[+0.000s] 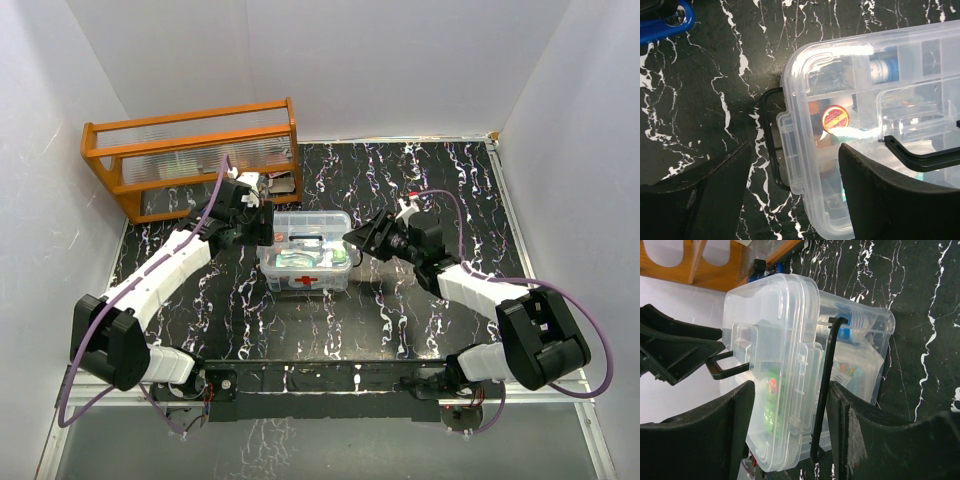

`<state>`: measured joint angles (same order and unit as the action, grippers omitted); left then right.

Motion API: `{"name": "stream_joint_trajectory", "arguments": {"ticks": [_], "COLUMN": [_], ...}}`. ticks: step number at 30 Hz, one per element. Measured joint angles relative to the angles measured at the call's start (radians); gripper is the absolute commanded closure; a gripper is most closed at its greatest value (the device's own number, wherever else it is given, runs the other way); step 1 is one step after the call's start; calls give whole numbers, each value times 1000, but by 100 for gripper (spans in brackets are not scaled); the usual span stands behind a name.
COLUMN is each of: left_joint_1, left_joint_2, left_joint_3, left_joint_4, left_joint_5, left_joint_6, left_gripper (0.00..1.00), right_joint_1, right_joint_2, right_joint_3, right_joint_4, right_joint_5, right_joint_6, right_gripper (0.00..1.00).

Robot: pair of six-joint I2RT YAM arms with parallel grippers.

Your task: Organize the medicine kit

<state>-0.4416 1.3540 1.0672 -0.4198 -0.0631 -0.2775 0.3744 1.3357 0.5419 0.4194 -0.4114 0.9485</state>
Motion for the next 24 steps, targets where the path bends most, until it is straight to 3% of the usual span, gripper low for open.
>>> {"name": "stream_joint_trajectory", "arguments": {"ticks": [24], "left_joint_1": [0], "left_joint_2": [-13], "left_joint_3": [-51], "left_joint_4": [68], "left_joint_5": [38], "left_joint_6": [-56], "left_gripper": [39], "right_joint_1": [152], "right_joint_2": [-6], "right_joint_3": [212], "right_joint_4": [-398], "right_joint_5": [345], "right_joint_6": [-165], "right_gripper": [57]}}
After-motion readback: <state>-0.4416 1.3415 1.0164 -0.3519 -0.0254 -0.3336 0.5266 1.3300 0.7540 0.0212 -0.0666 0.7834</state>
